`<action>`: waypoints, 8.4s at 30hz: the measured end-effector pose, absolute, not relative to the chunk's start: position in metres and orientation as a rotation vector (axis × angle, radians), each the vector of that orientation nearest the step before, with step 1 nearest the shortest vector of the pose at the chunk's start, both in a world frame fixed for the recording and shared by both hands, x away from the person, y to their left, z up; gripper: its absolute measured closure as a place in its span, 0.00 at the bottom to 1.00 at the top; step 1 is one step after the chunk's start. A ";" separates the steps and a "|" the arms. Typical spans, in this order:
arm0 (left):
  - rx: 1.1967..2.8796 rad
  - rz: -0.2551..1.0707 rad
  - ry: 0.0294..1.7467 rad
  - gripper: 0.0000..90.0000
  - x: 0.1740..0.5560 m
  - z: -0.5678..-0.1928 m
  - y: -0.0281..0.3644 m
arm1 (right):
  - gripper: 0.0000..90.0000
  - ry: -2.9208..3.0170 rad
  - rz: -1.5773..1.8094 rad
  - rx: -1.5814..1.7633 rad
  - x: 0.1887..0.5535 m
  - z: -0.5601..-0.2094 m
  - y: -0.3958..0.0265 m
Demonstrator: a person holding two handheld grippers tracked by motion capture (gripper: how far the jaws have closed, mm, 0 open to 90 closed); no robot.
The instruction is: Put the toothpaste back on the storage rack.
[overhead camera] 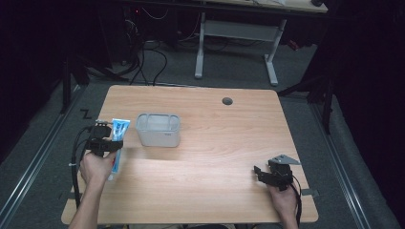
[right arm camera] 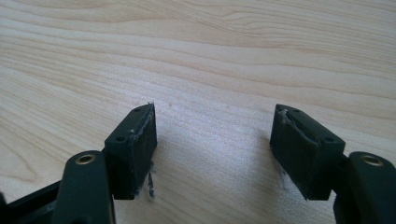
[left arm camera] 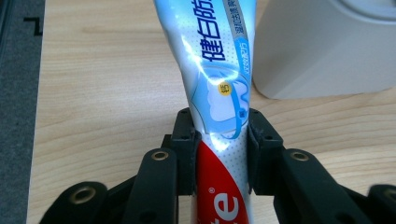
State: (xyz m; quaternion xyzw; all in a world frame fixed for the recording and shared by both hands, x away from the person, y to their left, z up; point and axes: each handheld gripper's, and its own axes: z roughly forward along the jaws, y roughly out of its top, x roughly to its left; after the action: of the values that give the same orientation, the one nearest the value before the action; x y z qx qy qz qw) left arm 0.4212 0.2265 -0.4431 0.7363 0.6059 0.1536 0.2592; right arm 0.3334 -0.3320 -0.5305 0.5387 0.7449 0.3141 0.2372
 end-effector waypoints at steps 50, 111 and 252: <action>1.873 0.416 1.343 0.79 0.411 -0.380 0.190 | 0.36 2.041 0.863 1.479 0.334 -0.530 -0.332; 1.729 0.558 1.204 0.79 0.507 -0.366 0.124 | 0.36 2.039 0.862 1.480 0.334 -0.530 -0.332; 1.966 0.481 1.238 0.74 0.483 -0.425 0.118 | 0.36 2.040 0.864 1.480 0.334 -0.530 -0.332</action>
State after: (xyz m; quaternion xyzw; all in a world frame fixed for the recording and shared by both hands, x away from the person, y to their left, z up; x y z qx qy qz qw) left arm 0.4831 0.1178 -0.4246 0.7681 0.4835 0.1881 0.3752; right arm 0.3335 -0.3321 -0.5304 0.5397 0.7441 0.3149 0.2363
